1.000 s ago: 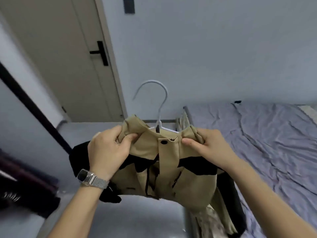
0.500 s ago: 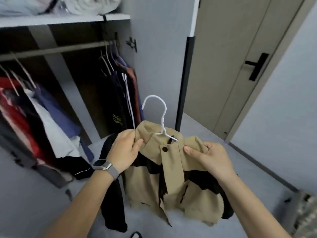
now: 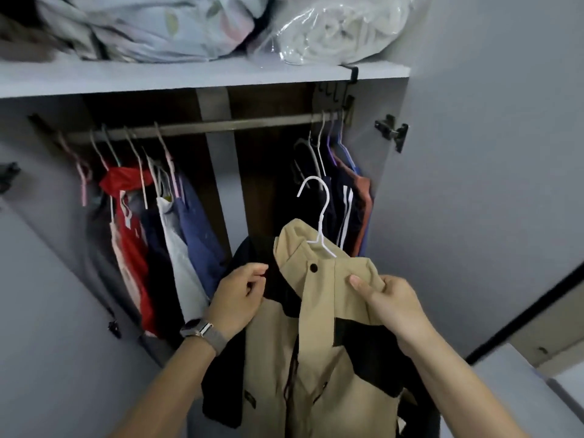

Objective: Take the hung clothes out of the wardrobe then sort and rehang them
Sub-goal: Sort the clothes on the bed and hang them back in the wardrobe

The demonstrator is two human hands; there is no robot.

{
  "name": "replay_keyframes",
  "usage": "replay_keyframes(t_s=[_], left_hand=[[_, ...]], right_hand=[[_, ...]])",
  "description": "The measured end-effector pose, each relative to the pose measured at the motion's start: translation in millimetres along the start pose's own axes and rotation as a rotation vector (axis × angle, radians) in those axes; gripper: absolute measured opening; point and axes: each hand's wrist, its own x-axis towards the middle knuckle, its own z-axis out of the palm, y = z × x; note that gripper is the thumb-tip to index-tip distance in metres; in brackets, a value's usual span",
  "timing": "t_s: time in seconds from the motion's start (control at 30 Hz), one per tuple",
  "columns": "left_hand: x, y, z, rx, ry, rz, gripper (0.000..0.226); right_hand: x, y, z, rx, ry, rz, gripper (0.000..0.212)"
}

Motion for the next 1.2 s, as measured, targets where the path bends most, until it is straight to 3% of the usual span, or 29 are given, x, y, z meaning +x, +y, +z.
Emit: replay_keyframes(t_s=[0.13, 0.27, 0.37, 0.57, 0.77, 0.9, 1.03, 1.2], left_hand=[[48.6, -21.9, -13.0, 0.015, 0.095, -0.057, 0.021], [86.8, -39.4, -30.4, 0.035, 0.166, -0.136, 0.019], [105.2, -48.9, -51.7, -0.008, 0.254, -0.211, 0.019], [132.7, -82.2, -98.9, -0.034, 0.357, -0.346, 0.019], [156.2, -117.5, -132.4, -0.005, 0.34, -0.377, 0.02], [162.3, -136.5, -146.1, -0.008, 0.341, -0.385, 0.019], [164.8, -146.9, -156.7, 0.016, 0.291, -0.365, 0.019], [159.9, -150.5, -157.2, 0.058, 0.274, -0.31, 0.018]], right_hand=[[61.5, -44.1, 30.1, 0.082, -0.268, -0.043, 0.022], [121.3, -79.6, 74.0, 0.052, -0.373, -0.153, 0.039], [157.2, -106.9, 106.8, 0.036, -0.373, -0.219, 0.058], [204.3, -166.8, 187.6, 0.121, -0.375, -0.21, 0.04], [244.9, -194.8, 280.4, 0.164, -0.208, -0.175, 0.033], [255.7, -174.8, 325.9, 0.013, -0.202, -0.217, 0.04], [261.6, -146.7, 346.1, -0.21, -0.346, -0.255, 0.041], [260.4, -147.0, 361.5, -0.461, -0.39, -0.385, 0.023]])
